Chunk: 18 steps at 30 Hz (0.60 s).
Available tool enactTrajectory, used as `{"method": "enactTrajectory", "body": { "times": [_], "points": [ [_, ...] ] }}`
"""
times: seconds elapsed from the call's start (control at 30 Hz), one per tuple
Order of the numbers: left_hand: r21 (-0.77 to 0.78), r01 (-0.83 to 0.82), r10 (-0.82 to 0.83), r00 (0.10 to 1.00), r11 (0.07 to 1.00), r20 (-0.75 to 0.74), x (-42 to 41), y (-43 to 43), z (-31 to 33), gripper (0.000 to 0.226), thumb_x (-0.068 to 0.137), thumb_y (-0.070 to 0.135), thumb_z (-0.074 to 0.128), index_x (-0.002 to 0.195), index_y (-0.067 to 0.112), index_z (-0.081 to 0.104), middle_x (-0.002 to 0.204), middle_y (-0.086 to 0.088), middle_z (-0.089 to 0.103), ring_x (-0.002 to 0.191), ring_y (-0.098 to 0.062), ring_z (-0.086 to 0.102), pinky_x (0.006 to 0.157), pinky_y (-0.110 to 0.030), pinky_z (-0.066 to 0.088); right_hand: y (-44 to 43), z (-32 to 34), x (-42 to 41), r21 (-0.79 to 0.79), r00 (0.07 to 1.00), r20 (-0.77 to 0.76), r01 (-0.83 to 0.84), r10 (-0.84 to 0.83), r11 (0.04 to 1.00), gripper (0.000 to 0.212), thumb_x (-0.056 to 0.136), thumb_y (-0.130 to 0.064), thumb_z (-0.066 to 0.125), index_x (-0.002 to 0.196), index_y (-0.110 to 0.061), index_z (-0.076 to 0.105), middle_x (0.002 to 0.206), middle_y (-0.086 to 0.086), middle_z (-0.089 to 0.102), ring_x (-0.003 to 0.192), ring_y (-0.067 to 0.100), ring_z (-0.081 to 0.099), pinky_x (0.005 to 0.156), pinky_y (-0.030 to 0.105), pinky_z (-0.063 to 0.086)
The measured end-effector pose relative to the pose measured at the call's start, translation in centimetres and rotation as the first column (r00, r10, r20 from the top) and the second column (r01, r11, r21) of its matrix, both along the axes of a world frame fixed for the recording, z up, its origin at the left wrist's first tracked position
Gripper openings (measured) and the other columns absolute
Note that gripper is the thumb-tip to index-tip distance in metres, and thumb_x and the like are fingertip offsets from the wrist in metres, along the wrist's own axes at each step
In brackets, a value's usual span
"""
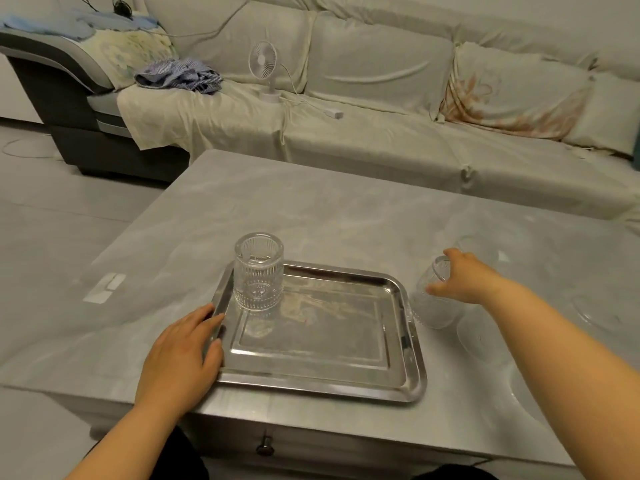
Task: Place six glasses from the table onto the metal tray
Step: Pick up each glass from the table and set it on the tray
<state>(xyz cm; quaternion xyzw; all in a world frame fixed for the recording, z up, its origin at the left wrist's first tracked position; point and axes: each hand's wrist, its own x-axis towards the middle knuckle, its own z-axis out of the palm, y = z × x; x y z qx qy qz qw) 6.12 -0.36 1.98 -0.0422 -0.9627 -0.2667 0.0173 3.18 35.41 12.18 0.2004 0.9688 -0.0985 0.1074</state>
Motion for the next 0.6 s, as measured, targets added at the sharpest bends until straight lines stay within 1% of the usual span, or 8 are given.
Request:
{"method": "enactTrajectory", "body": {
  "times": [0.1,0.17,0.33,0.43,0.5,0.6],
  "points": [
    [0.007,-0.011,0.011,1.000,1.000,0.018,0.0,0.0,0.0,0.040,0.086,0.016,0.052,0.125,0.015,0.048,0.142,-0.005,0.042,0.128,-0.028,0.039,0.104,-0.044,0.031,0.2,-0.2,-0.1,-0.069,0.999,-0.027,0.028,-0.030,0.997,0.086,0.073,-0.029,0.069,0.139,-0.010,0.017,0.145,0.019,0.027,0.129,0.037,0.034,0.104,0.041,0.034],
    [0.018,-0.016,0.015,1.000,1.000,0.023,0.0,0.0,0.0,0.040,0.086,0.017,0.052,0.125,0.016,0.048,0.143,-0.005,0.042,0.127,-0.028,0.040,0.103,-0.045,0.033,0.3,-0.2,-0.2,-0.103,0.998,-0.043,0.036,-0.041,0.994,0.086,0.072,-0.027,0.071,0.139,-0.010,0.019,0.145,0.018,0.028,0.129,0.036,0.035,0.104,0.041,0.034],
    [0.046,-0.031,0.030,0.999,0.998,0.020,0.1,0.0,0.0,0.039,0.085,0.016,0.054,0.124,0.016,0.050,0.141,-0.004,0.044,0.124,-0.029,0.044,0.101,-0.045,0.035,0.3,0.6,0.0,-0.083,0.999,-0.049,-0.019,0.015,0.996,0.079,0.071,-0.024,0.072,0.135,-0.010,0.027,0.141,0.018,0.032,0.123,0.036,0.041,0.101,0.040,0.037],
    [0.051,-0.031,0.030,0.999,0.998,0.019,0.0,-0.1,0.0,0.039,0.085,0.016,0.054,0.123,0.016,0.051,0.140,-0.004,0.045,0.123,-0.029,0.044,0.101,-0.046,0.035,-0.1,2.3,-0.2,-0.062,0.990,-0.130,-0.058,0.050,0.996,0.077,0.069,-0.023,0.073,0.133,-0.011,0.031,0.140,0.018,0.034,0.123,0.035,0.042,0.100,0.040,0.038],
    [0.054,-0.029,0.028,0.999,0.998,0.021,0.1,-0.1,0.0,0.039,0.085,0.016,0.054,0.124,0.016,0.050,0.141,-0.004,0.044,0.124,-0.029,0.044,0.101,-0.045,0.035,-0.8,3.5,-0.4,-0.060,0.978,-0.191,-0.096,0.083,0.994,0.077,0.069,-0.022,0.074,0.133,-0.013,0.032,0.139,0.018,0.035,0.124,0.035,0.041,0.102,0.041,0.037],
    [0.058,-0.029,0.028,0.999,0.998,0.020,0.1,-0.1,0.0,0.039,0.085,0.017,0.054,0.124,0.017,0.049,0.141,-0.003,0.043,0.124,-0.028,0.043,0.102,-0.044,0.034,-3.3,4.8,-0.9,-0.091,0.947,-0.272,-0.199,0.168,0.976,0.077,0.069,-0.021,0.073,0.133,-0.016,0.032,0.140,0.015,0.034,0.126,0.032,0.039,0.103,0.039,0.035]
  ]
}}
